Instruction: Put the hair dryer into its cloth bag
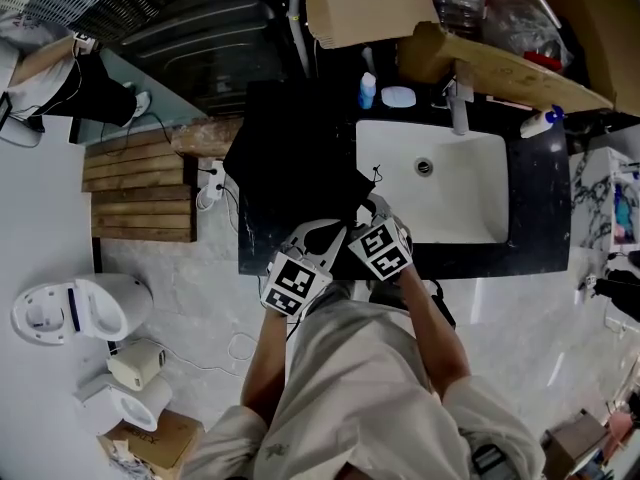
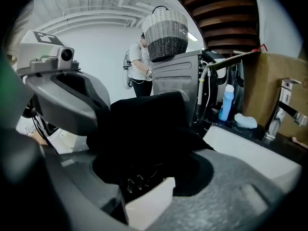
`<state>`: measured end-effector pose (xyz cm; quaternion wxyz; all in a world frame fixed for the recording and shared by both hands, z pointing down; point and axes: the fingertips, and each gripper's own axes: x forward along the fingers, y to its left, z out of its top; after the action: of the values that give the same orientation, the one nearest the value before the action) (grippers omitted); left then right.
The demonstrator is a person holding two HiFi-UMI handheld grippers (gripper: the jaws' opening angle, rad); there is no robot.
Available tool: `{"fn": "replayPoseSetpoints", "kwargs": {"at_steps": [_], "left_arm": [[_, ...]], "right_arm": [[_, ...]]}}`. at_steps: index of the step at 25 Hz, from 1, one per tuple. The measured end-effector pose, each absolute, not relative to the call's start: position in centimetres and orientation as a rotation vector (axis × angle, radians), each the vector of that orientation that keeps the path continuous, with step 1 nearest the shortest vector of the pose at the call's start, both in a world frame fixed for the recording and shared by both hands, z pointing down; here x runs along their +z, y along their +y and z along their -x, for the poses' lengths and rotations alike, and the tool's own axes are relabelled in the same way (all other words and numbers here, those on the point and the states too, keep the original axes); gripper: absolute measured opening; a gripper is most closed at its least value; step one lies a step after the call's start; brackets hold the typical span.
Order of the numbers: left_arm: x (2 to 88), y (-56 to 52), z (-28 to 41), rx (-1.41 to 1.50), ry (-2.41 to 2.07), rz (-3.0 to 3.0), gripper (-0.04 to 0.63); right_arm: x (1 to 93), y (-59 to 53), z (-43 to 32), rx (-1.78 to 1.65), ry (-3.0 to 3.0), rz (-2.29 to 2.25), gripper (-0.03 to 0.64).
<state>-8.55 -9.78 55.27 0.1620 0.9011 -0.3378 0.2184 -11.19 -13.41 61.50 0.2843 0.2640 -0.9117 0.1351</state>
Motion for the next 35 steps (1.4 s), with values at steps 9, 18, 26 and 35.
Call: {"fn": "replayPoseSetpoints", "kwargs": {"at_steps": [9, 18, 26, 35], "left_arm": [[56.5, -9.3, 8.3, 0.654, -0.941, -2.562, 0.006], [57.8, -9.4, 8.8, 0.674, -0.993, -2.522, 0.006], [58.1, -9.4, 9.2, 0.693, -1.022, -2.513, 0.008], [58.0, -9.6, 9.3, 0.705, -1.046, -2.527, 0.008]], "right_arm": [[61.9, -14.0, 11.4, 0.346, -2.520, -0.706, 0.238], [61.6, -13.4, 11.4, 0.241, -2.501, -0.667, 0.241], [60.8, -12.4, 10.3, 0.217, -2.490, -0.662, 0.242], [60.0, -11.0, 8.2, 0.225, -2.468, -0.705, 0.242]]}}
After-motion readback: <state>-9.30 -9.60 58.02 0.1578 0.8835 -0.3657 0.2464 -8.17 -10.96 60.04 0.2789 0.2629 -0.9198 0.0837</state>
